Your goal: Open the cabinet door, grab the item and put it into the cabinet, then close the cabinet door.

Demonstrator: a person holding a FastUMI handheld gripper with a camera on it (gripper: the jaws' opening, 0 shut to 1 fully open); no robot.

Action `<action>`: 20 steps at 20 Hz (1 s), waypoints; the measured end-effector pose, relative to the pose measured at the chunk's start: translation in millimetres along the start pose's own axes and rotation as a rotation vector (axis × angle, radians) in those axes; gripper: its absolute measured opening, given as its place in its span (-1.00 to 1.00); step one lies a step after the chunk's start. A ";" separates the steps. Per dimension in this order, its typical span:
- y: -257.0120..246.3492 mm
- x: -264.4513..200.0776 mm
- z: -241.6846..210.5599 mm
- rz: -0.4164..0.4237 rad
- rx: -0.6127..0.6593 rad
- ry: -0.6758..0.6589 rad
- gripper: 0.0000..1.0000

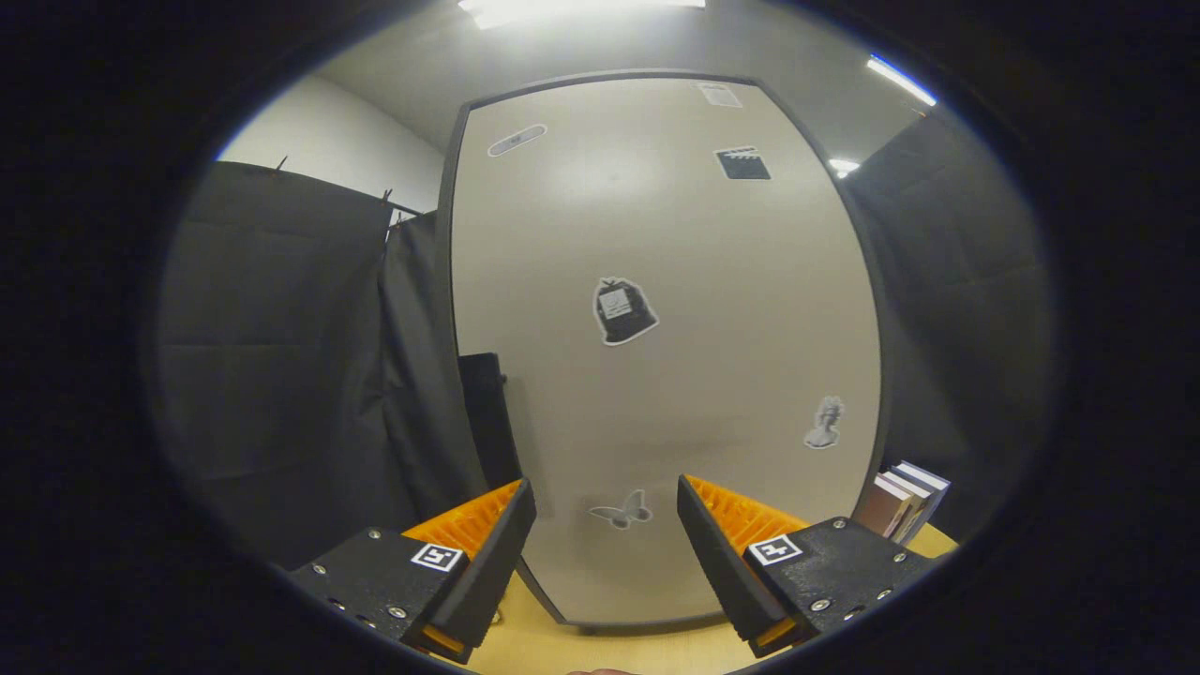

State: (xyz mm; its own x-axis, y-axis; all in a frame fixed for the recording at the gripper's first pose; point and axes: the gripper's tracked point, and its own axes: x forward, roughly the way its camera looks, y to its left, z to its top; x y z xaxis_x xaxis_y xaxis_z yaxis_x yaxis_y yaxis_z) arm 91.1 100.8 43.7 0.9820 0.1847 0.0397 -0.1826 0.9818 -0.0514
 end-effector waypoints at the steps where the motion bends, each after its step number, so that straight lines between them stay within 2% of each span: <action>1: 12.3 7.2 1.0 0.021 -0.016 -0.003 0.89; 5: 47.6 40.5 -12.0 0.051 -0.048 0.018 0.89; 8: 47.9 59.7 -25.3 0.033 -0.046 0.058 0.86; 9: 42.4 62.9 -25.5 0.008 -0.043 0.060 0.73; 11: 49.4 61.8 -22.8 0.042 -0.012 0.061 0.17; 14: 50.1 61.6 -24.5 0.052 -0.079 0.072 -0.31; 17: 51.4 58.3 -25.6 0.094 -0.070 0.088 -0.43; 20: 52.8 49.5 -25.7 0.123 -0.071 0.106 -0.45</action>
State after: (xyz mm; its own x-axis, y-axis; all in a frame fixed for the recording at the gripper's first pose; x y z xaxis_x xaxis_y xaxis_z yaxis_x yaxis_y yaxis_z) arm 131.3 160.7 17.3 0.9527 0.2942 -0.0764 -0.3017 0.9458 -0.1201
